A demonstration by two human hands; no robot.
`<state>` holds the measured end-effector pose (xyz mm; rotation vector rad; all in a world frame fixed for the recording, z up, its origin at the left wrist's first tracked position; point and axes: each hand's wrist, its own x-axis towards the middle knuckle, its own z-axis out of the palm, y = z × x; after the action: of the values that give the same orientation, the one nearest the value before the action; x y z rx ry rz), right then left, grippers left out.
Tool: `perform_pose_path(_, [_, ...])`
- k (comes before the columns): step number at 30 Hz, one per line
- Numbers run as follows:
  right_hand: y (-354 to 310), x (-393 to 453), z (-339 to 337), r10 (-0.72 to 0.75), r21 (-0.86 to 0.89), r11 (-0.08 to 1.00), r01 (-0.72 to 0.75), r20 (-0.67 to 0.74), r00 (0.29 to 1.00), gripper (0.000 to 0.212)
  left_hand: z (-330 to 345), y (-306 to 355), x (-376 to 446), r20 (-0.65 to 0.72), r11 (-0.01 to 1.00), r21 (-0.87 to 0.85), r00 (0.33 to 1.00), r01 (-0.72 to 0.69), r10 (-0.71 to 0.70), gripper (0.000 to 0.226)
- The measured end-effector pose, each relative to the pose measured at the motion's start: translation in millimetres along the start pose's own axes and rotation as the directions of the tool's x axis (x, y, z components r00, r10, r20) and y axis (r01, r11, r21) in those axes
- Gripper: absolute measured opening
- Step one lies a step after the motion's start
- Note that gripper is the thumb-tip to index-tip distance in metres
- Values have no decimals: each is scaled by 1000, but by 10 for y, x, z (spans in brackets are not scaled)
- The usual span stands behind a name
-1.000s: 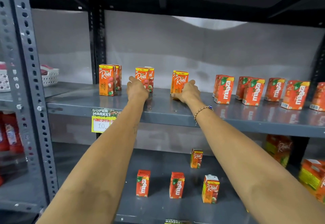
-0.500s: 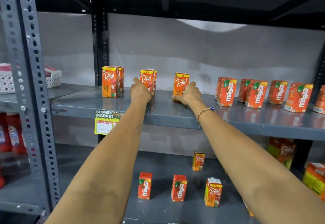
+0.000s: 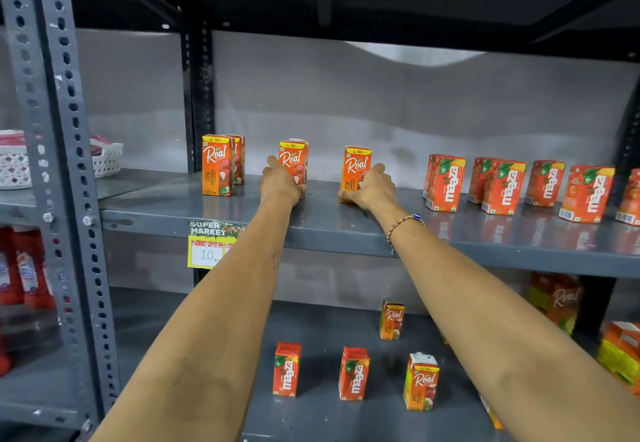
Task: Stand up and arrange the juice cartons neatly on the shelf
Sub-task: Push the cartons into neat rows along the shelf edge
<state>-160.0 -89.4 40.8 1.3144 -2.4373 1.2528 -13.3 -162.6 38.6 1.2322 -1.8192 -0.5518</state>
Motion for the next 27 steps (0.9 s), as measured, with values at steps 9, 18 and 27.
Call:
perform_pose_path(9, [-43,-51,13,29,24,999,-28,-15,999,76,10,11,11,10,1000,-1,1000,7,-7,71])
perform_pose_path(18, [-74,-130,-6,26,41,999,-26,-18,999,74,-12,13,-27,27,1000,-29,1000,7,-6,69])
perform_pose_path(27, [-77,-148,-18,30,49,998,-29,-16,999,74,-4,13,-16,21,1000,-21,1000,2,-2,68])
